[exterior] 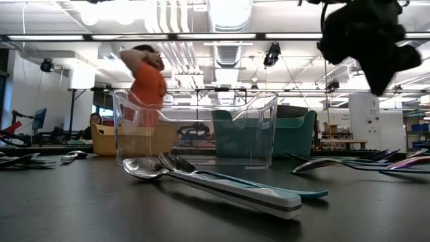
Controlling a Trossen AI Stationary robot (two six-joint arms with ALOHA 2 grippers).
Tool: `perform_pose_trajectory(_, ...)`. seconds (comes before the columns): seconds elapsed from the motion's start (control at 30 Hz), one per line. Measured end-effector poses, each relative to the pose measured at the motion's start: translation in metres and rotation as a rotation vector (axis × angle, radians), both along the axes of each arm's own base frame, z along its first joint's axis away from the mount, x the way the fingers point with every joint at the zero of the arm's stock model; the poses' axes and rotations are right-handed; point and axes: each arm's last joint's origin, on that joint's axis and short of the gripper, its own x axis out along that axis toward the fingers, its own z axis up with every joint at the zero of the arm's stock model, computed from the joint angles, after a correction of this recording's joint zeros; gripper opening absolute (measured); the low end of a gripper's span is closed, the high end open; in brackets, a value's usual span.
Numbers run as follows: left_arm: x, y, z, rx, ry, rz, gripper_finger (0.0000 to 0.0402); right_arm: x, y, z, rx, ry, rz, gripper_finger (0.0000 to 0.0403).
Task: Sort silverware by color (type)
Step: Put the blue patterned spoon into the green bin
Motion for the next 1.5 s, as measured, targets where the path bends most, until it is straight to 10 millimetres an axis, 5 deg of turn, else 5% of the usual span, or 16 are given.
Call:
perform_pose_trajectory(0.23, -0.001, 0.000, -0.001, -0.008, -0.031, 0.001, 0.0000, 0.003, 0.020, -0.014, 0.217, 0.169, -0.050, 0.0052)
perform_pose_trajectory(0.63, -0.002, 0.001, -0.005, 0.020, 0.018, 0.025, 0.0000, 0.009, 0.044, -0.033, 0.194, 0.240, 0.068, 0.0052)
perform_pose_trajectory(1.5, 0.002, 0.000, -0.006, 0.023, 0.023, 0.024, 0.0000, 0.022, 0.047, -0.045, 0.187, 0.154, 0.225, 0.0052)
